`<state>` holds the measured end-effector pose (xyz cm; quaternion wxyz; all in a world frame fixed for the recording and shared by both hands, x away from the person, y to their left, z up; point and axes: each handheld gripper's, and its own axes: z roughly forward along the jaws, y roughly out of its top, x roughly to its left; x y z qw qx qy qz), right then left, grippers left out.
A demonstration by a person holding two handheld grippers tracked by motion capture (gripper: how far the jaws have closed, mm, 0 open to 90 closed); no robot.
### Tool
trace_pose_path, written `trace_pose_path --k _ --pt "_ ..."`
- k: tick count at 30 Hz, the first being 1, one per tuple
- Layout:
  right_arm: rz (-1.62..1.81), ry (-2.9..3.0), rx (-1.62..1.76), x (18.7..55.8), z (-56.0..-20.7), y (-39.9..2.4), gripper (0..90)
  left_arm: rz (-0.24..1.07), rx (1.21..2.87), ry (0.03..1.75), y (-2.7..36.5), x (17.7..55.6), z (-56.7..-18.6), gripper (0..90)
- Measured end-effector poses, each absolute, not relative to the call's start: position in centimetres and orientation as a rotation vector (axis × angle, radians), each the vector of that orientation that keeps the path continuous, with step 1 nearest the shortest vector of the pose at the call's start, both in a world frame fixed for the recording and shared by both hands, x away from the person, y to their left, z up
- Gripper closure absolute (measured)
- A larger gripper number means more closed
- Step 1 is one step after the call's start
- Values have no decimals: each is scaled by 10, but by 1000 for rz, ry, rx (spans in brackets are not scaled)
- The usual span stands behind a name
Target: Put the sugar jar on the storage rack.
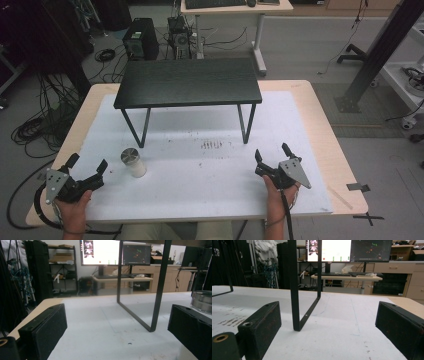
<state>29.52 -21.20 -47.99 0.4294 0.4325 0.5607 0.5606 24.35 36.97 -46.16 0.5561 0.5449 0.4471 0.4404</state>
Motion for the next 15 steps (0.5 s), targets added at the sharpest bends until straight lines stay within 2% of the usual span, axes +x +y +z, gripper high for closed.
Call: trace_pose_path --k 15 --pt "1402 1397 1078 295 -480 -212 64 1040 1286 1054 370 243 -462 22"
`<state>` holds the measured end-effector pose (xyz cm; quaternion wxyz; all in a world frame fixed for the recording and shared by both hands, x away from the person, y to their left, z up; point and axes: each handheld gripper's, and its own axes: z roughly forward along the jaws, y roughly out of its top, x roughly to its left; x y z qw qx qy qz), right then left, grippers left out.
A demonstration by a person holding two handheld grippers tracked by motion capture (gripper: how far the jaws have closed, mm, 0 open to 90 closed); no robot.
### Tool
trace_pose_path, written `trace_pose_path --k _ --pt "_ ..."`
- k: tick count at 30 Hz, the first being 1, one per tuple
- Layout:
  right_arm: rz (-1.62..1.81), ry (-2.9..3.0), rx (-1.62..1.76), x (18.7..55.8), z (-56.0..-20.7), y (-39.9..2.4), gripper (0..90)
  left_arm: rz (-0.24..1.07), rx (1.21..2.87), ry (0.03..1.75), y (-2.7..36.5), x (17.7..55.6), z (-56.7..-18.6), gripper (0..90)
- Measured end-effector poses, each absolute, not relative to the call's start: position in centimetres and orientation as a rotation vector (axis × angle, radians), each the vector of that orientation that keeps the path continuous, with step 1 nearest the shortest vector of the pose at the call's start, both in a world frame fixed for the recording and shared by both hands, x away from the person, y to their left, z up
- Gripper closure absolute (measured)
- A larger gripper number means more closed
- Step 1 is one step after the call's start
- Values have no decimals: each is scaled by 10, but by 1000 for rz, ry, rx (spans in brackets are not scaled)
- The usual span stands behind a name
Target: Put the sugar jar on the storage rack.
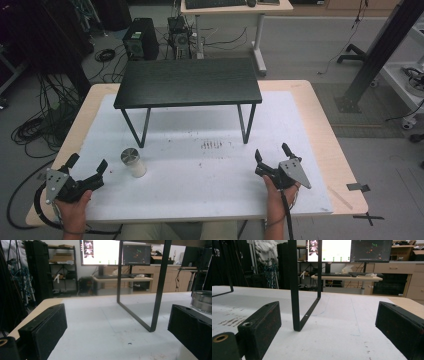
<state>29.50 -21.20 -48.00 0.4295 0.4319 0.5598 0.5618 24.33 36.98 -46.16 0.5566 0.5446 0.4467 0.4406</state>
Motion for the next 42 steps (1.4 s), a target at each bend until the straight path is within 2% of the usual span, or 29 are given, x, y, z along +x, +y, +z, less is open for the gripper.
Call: trace_pose_path --k 11,14,22,28,42 --pt "1403 1403 1072 295 -480 -212 61 1036 1286 1068 370 244 -461 23" --pt "1404 1402 1072 295 -480 -212 59 994 1236 1089 372 244 -457 23" --pt "1401 1406 1073 295 -480 -212 59 1010 1207 987 357 236 -418 15" --pt "1401 1407 1073 295 -480 -212 59 993 1196 953 348 229 -403 3" --pt "1402 1406 1071 295 -480 -212 59 973 1251 885 316 229 -403 2"
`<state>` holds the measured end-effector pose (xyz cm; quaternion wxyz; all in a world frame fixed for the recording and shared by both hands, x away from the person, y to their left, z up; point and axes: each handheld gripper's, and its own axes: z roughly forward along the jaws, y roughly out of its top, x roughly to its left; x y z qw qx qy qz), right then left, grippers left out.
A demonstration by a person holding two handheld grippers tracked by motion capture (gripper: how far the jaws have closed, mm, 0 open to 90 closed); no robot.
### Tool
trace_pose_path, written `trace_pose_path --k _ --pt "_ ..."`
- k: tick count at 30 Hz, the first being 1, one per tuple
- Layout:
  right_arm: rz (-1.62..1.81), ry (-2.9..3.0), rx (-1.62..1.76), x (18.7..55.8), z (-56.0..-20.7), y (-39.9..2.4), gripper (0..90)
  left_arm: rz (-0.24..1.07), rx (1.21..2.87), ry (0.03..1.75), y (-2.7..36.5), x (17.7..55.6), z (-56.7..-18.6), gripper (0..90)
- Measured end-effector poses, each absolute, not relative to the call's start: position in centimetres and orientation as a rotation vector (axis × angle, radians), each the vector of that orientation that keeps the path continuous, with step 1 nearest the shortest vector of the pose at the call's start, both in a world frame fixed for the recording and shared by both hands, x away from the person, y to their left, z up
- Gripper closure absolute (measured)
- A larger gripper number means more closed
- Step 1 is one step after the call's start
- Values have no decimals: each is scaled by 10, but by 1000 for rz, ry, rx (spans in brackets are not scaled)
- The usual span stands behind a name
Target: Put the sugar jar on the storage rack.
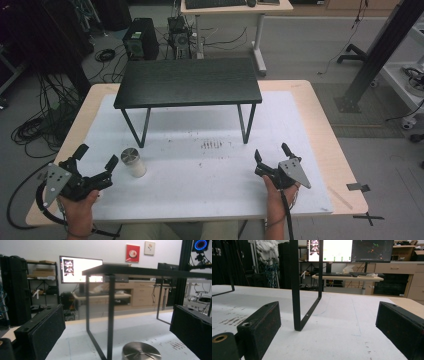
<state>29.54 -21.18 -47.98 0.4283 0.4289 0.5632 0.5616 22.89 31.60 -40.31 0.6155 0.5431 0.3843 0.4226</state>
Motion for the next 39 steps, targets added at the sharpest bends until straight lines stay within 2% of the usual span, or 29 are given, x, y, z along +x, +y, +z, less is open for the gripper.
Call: trace_pose_path --k 8,22,39 --pt "1402 1405 1071 295 -480 -212 59 950 1314 867 295 238 -421 2" --pt "1401 1407 1070 295 -480 -212 59 920 1337 903 281 251 -449 2" --pt "1404 1406 1071 295 -480 -212 59 963 1385 926 272 259 -460 2"
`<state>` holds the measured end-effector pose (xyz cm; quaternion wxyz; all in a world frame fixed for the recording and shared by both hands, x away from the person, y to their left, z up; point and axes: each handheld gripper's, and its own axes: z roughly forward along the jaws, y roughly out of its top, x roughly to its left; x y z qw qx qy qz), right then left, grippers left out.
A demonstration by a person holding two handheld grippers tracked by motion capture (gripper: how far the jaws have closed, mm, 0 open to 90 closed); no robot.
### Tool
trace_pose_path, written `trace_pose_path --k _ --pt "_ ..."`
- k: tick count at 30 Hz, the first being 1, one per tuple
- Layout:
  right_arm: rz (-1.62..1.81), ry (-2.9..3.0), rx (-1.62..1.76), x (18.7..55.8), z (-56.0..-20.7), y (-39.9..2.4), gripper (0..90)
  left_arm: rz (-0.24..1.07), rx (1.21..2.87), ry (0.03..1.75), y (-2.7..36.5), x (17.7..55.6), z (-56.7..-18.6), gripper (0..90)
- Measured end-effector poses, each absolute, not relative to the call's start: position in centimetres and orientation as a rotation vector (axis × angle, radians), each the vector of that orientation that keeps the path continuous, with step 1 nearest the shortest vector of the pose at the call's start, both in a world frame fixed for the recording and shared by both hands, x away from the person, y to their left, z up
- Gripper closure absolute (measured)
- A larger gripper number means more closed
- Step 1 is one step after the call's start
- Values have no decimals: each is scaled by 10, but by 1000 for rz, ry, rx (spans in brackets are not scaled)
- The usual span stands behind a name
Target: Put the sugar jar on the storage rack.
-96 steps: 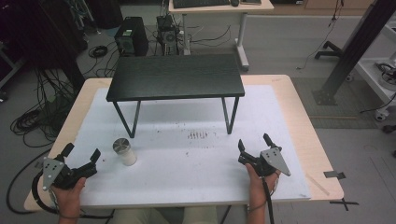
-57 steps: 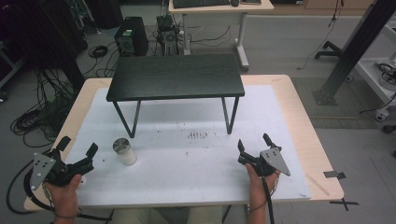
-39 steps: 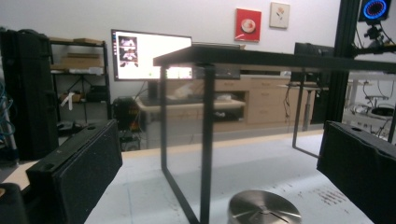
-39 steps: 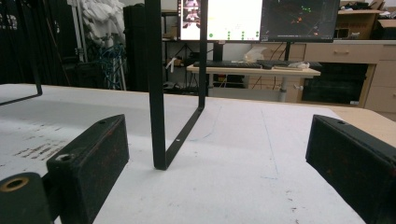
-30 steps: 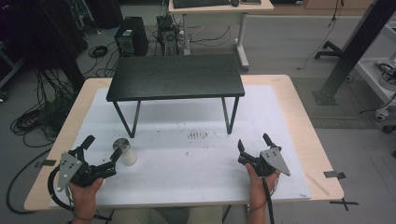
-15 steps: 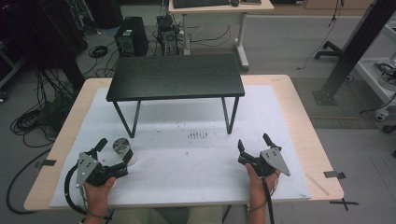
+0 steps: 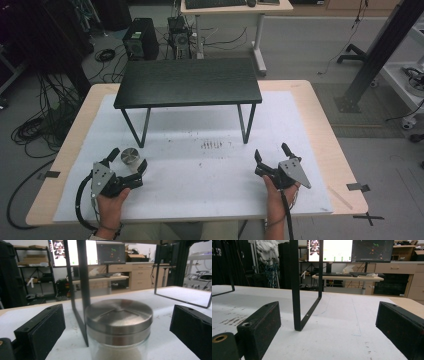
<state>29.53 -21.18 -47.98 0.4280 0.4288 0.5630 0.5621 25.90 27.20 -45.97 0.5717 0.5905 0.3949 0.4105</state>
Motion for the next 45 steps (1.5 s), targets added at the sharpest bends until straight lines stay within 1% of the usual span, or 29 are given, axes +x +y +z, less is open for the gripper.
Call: trace_pose_path --k 15,45 --pt "1404 1406 1070 295 -480 -212 59 926 1355 945 276 260 -461 2" --pt "1400 1411 1073 295 -480 -212 60 926 1346 944 277 259 -462 13"
